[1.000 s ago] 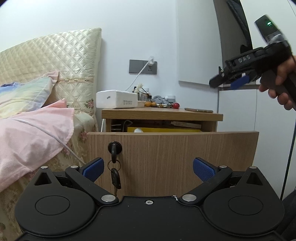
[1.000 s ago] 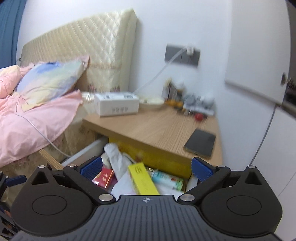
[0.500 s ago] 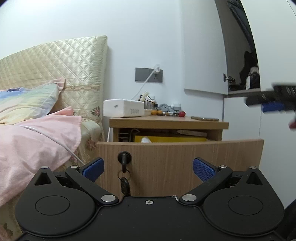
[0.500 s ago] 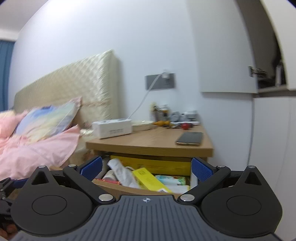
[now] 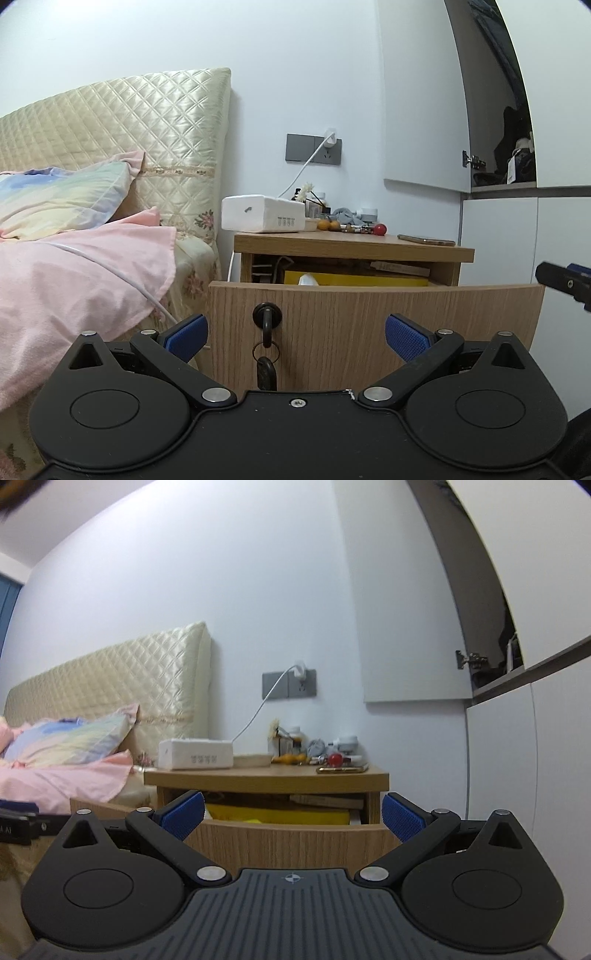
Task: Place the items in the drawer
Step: 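Withdraw the right tool from the drawer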
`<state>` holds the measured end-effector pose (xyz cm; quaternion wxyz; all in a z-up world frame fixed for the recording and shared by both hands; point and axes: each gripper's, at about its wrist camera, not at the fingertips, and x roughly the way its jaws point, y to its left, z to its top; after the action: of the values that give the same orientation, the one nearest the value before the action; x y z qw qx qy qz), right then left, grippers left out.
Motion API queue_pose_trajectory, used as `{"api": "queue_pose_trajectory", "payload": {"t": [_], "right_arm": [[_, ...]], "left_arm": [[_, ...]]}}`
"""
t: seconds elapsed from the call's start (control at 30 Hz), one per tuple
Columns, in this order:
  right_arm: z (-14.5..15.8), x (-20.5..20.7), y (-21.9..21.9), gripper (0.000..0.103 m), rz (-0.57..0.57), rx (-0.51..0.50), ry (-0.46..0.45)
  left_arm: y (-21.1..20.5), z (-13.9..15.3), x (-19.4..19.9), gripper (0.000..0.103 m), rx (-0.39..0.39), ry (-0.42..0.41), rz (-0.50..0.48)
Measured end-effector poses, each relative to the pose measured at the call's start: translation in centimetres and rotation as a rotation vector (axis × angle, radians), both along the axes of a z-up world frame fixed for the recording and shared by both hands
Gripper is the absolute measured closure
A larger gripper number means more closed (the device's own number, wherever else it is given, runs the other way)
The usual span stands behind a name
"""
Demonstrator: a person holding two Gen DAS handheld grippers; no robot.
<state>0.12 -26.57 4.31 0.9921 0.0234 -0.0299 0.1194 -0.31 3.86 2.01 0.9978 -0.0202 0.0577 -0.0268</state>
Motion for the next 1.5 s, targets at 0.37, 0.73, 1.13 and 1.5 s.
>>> {"api": "queue_pose_trajectory", "payload": {"t": [0.37, 0.73, 1.13, 1.5], "right_arm": [[-1.9, 0.4, 0.7, 0.000, -0.013, -0.025, 0.047], [-2.4, 0.4, 1.0, 0.000, -0.045, -0.043, 0.043], [-2.3, 0.1, 1.5, 0.000, -0.059, -0.054, 0.029], [-2.3, 0.2, 1.3, 0.000, -0.065, -0.045, 0.042]], "left_arm": [[-0.4, -0.6, 0.4, 0.001, 0.033, 0.008, 0.012], [-0.3, -0.8, 0.3, 0.002, 0.028, 0.003, 0.019], [-0.4, -0.8, 0.1, 0.002, 0.023, 0.002, 0.017], [-0.4, -0.9, 0.1, 0.003, 0.022, -0.003, 0.018]]}}
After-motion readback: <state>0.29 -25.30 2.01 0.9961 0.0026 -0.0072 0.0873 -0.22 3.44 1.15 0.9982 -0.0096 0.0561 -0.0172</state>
